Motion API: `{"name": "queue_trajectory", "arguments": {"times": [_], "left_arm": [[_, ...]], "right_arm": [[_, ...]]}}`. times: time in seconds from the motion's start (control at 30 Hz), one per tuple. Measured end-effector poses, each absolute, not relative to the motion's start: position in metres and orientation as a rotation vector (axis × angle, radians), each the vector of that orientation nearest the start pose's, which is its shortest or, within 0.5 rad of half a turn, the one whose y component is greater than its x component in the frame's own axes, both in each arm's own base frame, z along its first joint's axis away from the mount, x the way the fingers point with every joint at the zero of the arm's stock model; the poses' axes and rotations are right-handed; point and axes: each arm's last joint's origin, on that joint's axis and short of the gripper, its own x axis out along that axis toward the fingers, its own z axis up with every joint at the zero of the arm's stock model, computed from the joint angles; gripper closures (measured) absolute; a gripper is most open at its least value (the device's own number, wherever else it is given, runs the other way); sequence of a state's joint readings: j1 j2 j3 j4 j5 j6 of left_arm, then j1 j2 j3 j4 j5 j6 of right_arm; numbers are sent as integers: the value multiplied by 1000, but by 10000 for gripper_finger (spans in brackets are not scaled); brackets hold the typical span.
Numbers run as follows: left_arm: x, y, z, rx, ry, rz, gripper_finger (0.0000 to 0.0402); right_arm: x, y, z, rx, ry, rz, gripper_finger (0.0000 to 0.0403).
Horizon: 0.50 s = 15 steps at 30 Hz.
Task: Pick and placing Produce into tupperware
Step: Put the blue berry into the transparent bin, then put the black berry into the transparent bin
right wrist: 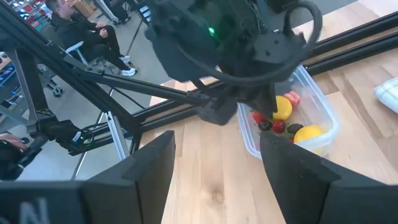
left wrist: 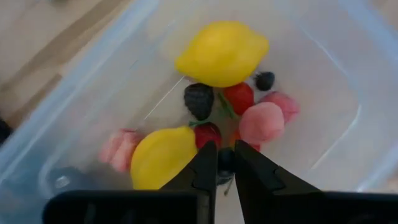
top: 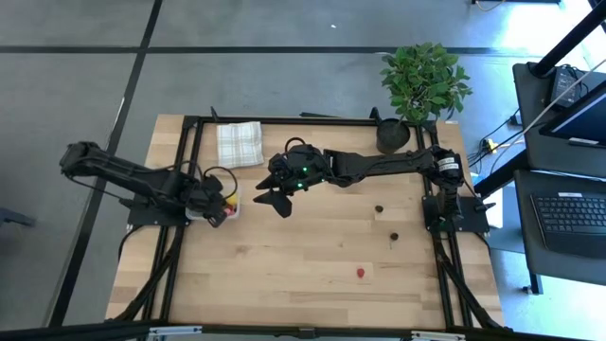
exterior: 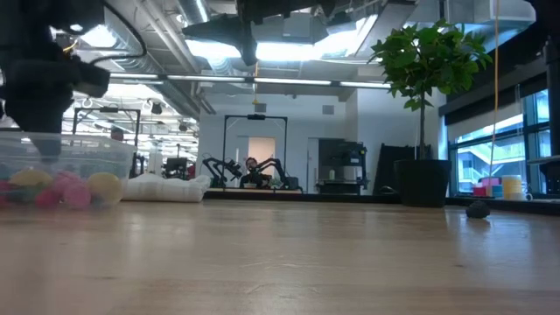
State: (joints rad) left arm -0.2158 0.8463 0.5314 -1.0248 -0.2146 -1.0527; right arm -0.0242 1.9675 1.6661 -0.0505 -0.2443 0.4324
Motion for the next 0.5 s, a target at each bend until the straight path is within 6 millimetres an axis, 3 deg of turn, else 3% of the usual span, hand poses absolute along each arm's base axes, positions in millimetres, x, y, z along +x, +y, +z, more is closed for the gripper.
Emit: {"name": "queue_trajectory", "arguments": {"times": [0.17, 0.5], "left_arm": [[120, -18, 179, -656, 1131, 645, 341], [120, -18, 179, -639, 1117, 650, 322]], "right_arm": [[464, -4, 299, 473, 392, 139, 166], [464, -4, 299, 473, 392, 139, 166]]}}
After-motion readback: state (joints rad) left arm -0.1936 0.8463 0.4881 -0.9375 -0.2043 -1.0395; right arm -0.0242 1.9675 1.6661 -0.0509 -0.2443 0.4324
